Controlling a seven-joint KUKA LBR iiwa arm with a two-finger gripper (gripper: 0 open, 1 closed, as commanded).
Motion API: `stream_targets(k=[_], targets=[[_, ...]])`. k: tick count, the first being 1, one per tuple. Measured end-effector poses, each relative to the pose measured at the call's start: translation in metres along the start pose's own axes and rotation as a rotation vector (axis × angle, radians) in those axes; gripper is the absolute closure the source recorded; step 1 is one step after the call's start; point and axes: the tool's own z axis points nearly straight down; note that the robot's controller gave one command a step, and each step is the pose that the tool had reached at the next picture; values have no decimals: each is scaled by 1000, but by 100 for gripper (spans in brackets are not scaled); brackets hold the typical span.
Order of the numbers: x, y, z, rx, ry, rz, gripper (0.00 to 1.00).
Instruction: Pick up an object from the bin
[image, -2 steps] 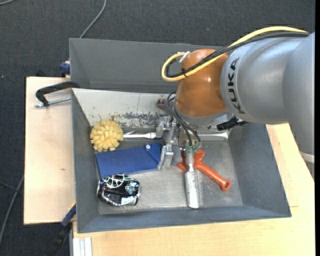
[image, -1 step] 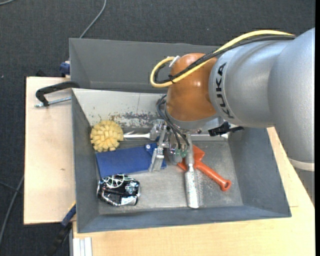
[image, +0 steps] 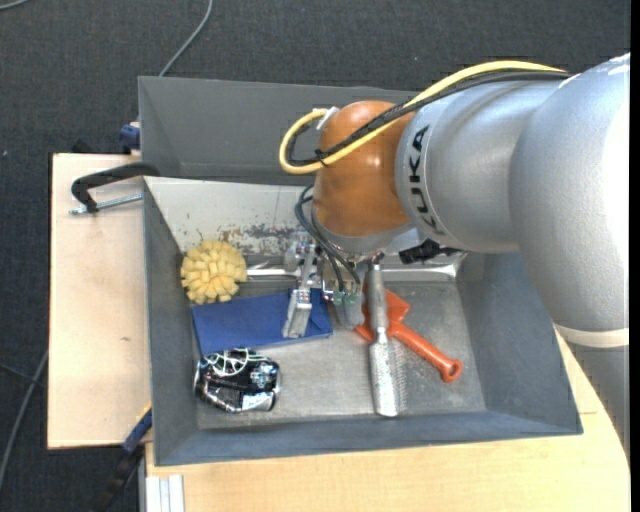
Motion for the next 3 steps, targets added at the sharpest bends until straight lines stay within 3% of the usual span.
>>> stream_targets(k=[1,2,3], targets=[[19,39,60,1,7,115,0],[28,58,62,1,2,79,100],[28,58,62,1,2,79,100]])
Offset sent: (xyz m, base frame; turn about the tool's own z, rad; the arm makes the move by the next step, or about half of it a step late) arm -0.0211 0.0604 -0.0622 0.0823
